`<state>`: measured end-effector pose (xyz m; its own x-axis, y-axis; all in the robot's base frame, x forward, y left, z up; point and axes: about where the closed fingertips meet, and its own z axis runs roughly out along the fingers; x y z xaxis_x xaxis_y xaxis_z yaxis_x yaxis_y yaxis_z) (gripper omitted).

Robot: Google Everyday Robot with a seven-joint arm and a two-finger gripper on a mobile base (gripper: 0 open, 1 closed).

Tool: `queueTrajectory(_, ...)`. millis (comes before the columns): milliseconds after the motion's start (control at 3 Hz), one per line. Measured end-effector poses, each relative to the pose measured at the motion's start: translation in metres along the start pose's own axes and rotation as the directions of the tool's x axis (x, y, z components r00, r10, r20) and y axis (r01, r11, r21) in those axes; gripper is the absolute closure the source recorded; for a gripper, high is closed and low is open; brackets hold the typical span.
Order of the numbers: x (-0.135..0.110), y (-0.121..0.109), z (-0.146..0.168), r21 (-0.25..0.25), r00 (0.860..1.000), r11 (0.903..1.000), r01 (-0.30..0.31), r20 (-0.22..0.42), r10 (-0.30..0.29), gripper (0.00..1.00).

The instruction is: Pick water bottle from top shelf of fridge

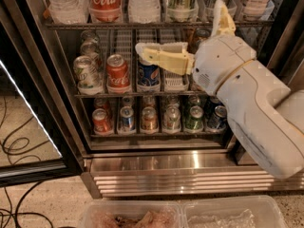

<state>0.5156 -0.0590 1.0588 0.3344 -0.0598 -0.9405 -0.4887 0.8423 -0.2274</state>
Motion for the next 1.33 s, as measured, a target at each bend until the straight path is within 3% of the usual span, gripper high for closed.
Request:
queueTrajectory(333,0.000,0.008,0.019,-0.040,1.000,0.9992,0.009,0.015,-0.008,0.00)
queueTrajectory(667,-0.003,0.034,0.041,-0.111,0.999,0.9938,0.009,0.039,-0.005,0.00)
queueTrajectory(1333,-0.001,0.037,0.049,-0.124,0.999,0.9921,0.013,0.045,-0.007,0.00)
